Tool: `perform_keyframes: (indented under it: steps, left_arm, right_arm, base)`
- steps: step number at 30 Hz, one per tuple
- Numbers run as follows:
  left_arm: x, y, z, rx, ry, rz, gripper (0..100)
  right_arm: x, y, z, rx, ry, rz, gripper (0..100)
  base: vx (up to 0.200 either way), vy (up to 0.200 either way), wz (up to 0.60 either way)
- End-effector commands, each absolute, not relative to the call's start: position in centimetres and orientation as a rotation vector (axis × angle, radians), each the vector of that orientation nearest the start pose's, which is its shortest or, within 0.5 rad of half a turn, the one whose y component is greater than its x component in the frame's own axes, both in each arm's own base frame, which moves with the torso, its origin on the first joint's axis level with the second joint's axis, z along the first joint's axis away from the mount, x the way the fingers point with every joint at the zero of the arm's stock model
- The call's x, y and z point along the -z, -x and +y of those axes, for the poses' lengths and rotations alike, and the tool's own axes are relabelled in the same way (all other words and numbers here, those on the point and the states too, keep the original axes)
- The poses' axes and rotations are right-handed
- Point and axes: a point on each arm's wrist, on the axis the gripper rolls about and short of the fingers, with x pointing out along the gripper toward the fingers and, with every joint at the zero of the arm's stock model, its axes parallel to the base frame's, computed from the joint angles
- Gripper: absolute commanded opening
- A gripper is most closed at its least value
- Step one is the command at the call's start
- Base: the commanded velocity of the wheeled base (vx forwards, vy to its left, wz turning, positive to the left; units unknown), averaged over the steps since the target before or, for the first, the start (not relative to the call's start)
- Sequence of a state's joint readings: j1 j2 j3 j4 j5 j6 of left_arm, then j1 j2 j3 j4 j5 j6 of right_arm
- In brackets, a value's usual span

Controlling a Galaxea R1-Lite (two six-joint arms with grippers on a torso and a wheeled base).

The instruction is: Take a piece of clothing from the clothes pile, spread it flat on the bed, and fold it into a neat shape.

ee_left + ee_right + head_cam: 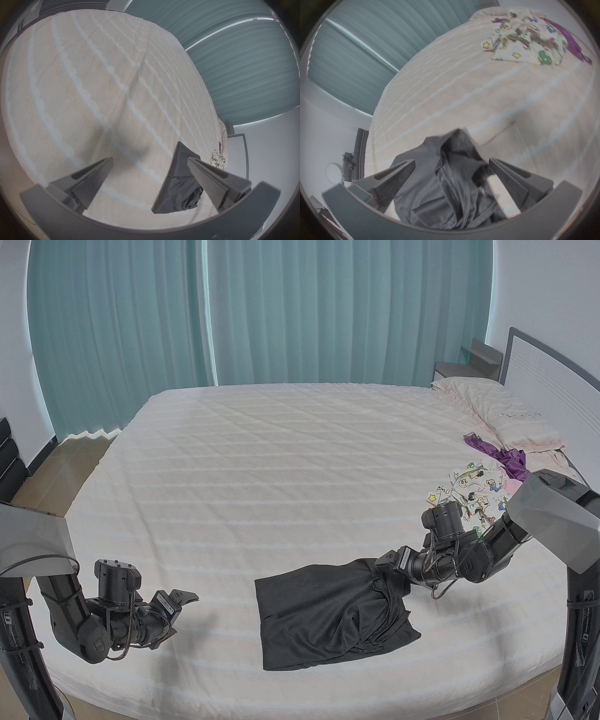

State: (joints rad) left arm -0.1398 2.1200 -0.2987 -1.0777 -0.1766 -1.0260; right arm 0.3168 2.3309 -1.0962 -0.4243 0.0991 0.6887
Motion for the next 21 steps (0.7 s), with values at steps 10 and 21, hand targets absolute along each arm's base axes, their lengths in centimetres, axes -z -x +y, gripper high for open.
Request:
perform_keyframes:
  steps: [10, 21]
  left_arm:
    - [0.2, -25.9, -4.0, -0.109, 0.982, 0.834, 100]
    - [0.2, -25.8, -4.0, -0.110, 0.982, 0.835, 100]
  right_arm:
    - [1.1, -30.2, 15.5, -0.189, -0.611, 0.953, 100]
    - [1.6, -28.9, 16.1, -0.199, -0.586, 0.988, 100]
  base:
    - [0.000, 0.000, 0.00]
    - [0.000, 0.000, 0.00]
